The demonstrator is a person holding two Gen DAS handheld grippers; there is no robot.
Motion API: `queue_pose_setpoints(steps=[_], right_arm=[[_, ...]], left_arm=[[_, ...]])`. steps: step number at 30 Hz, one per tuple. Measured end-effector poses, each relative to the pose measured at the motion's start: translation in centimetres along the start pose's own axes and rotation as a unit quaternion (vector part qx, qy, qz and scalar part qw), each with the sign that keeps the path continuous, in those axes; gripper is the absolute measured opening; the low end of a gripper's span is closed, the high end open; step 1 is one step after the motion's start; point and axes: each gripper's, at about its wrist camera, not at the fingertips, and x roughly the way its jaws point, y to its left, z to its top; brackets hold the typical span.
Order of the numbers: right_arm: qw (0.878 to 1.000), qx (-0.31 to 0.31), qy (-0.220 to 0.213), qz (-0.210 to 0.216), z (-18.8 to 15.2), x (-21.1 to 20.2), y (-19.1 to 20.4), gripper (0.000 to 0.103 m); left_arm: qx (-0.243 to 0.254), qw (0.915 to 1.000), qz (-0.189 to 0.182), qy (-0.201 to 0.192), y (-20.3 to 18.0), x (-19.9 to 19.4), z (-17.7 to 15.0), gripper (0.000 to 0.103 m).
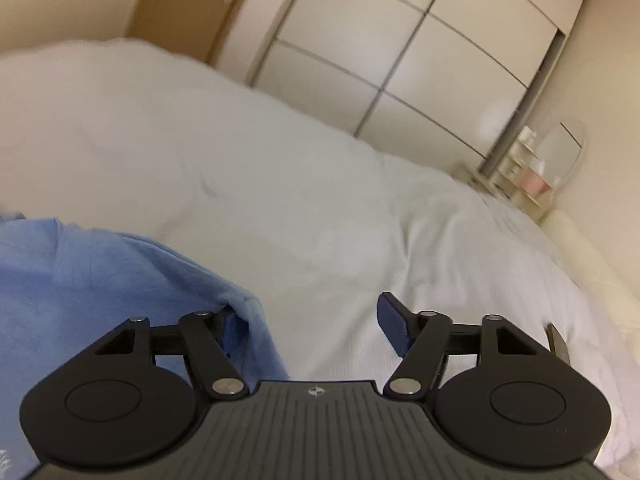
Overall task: Fold clothes
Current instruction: 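Lay the blue T-shirt on the bed and open both grippers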
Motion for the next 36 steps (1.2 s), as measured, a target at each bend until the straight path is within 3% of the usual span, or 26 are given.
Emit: queue_pose_setpoints(steps=[2, 7, 13, 15, 17, 18, 25, 27, 28, 29, 30, 33, 36], right_arm=[[1.000, 0.004, 0.007, 0.016, -1.2, 0.1, 1.0, 0.064], [0.996, 0.056, 0.035, 0.062, -6.4, -2.0, 0.4, 0.068], [0.989, 0.113, 0.054, 0.074, -11.0, -3.9, -3.0, 0.073], [0.988, 0.123, 0.050, 0.084, -12.1, -3.8, -3.7, 0.075], [0.987, 0.129, 0.043, 0.091, -12.5, -3.3, -4.0, 0.075], [0.986, 0.131, 0.039, 0.095, -12.5, -3.1, -4.1, 0.075], [0.988, 0.122, 0.036, 0.092, -12.1, -0.1, -5.0, 0.075], [0.982, 0.141, 0.051, 0.114, -12.4, 0.9, -6.0, 0.063], [0.979, 0.148, 0.059, 0.129, -12.4, 1.4, -6.4, 0.036], [0.977, 0.146, 0.064, 0.143, -12.2, 1.7, -6.4, 0.000], [0.979, 0.132, 0.067, 0.139, -11.9, 1.7, -6.2, 0.000], [0.993, 0.095, 0.047, 0.046, -10.8, 0.4, -6.2, 0.000], [0.995, 0.083, 0.052, 0.005, -9.8, 1.7, -6.2, 0.000]], left_arm=[[-0.001, 1.0000, 0.003, 0.008, 0.5, 0.4, -0.6, 0.060], [-0.001, 0.9996, 0.004, 0.029, 2.2, 0.8, -1.6, 0.060], [0.041, 0.9979, -0.012, 0.049, 2.8, 3.3, 0.5, 0.060], [0.060, 0.9958, -0.018, 0.067, 2.9, 4.7, 1.2, 0.053], [0.066, 0.9953, -0.019, 0.069, 3.3, 5.1, 1.3, 0.006], [0.069, 0.9950, -0.019, 0.070, 3.4, 5.3, 1.4, 0.000], [0.089, 0.9929, -0.021, 0.076, 4.7, 6.6, 1.8, 0.000], [0.089, 0.9933, -0.017, 0.071, 5.5, 6.8, 2.3, 0.000], [0.087, 0.9938, -0.013, 0.067, 6.1, 7.0, 2.7, 0.000], [0.086, 0.9942, -0.009, 0.064, 6.7, 7.1, 3.1, 0.000], [0.087, 0.9944, -0.004, 0.060, 7.1, 7.3, 3.5, 0.000], [0.069, 0.9968, 0.017, 0.035, 9.1, 7.5, 5.3, 0.000], [0.027, 0.9992, 0.022, 0.019, 11.2, 8.0, 6.6, 0.001]])
